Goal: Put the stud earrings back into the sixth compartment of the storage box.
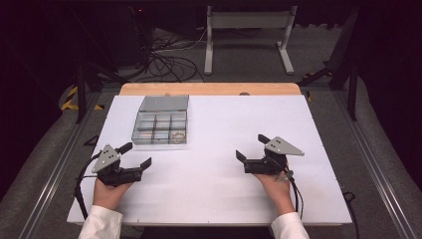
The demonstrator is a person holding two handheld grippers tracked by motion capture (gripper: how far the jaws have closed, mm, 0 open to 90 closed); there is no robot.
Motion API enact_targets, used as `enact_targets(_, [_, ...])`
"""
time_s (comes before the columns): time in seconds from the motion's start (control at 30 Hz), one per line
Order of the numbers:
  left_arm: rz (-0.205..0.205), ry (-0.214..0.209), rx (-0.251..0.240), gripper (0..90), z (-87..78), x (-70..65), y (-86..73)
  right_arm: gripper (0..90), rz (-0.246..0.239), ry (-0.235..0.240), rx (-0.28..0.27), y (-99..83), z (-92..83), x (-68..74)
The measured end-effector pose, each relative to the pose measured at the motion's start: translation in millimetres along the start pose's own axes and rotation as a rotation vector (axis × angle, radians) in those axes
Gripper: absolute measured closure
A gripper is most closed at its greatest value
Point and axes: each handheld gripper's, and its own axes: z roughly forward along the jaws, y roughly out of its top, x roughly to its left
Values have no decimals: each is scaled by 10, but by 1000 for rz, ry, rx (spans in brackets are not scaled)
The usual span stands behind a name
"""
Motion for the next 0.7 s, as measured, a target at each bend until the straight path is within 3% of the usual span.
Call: enact_targets(0.7, [10, 4, 10, 99, 0, -2, -29, 3, -1, -84, -44, -242, -583, -261])
